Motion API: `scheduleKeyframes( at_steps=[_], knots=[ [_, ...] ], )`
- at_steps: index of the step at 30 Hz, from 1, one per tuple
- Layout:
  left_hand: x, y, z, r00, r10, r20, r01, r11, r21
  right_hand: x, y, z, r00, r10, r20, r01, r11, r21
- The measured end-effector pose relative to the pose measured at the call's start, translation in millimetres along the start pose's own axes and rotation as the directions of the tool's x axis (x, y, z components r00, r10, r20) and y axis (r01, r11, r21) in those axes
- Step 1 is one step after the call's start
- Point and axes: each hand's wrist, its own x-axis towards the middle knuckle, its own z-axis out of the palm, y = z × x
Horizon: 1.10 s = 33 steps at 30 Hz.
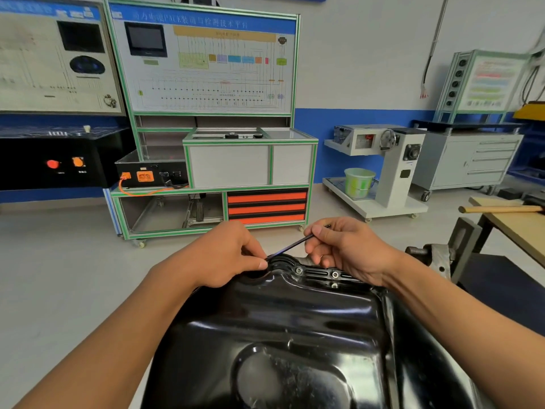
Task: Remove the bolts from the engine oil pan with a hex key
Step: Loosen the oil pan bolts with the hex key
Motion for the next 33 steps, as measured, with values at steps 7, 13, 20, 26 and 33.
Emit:
scheduleKeyframes(
  at_steps=[7, 13, 20, 26, 33],
  knots=[
    [-1.5, -9.2, 1.5, 1.0, 0.001, -0.005, -0.001, 0.997, -0.079, 7.0, -5.9, -5.1, 0.997, -0.004, 0.082, 0.005, 1.0, -0.013],
    [2.5, -6.6, 2.0, 1.0, -0.017, -0.004, 0.017, 1.0, -0.012, 13.2, -5.7, -9.4, 0.99, 0.021, 0.137, -0.016, 0.999, -0.035],
    [4.0, 10.5, -1.9, 0.995, 0.054, 0.08, -0.074, 0.956, 0.285, 11.8, -5.3, -13.2, 0.992, 0.001, 0.128, 0.015, 0.993, -0.118],
    [5.2, 9.7, -5.9, 0.977, 0.092, 0.195, -0.146, 0.947, 0.285, 12.1, -9.8, -7.6, 0.997, 0.008, 0.079, 0.011, 0.973, -0.231],
    [6.0, -7.2, -1.5, 0.995, 0.055, 0.085, -0.054, 0.998, -0.009, 21.6, -20.6, 3.6, 0.998, 0.028, 0.059, -0.009, 0.954, -0.3]
  ],
)
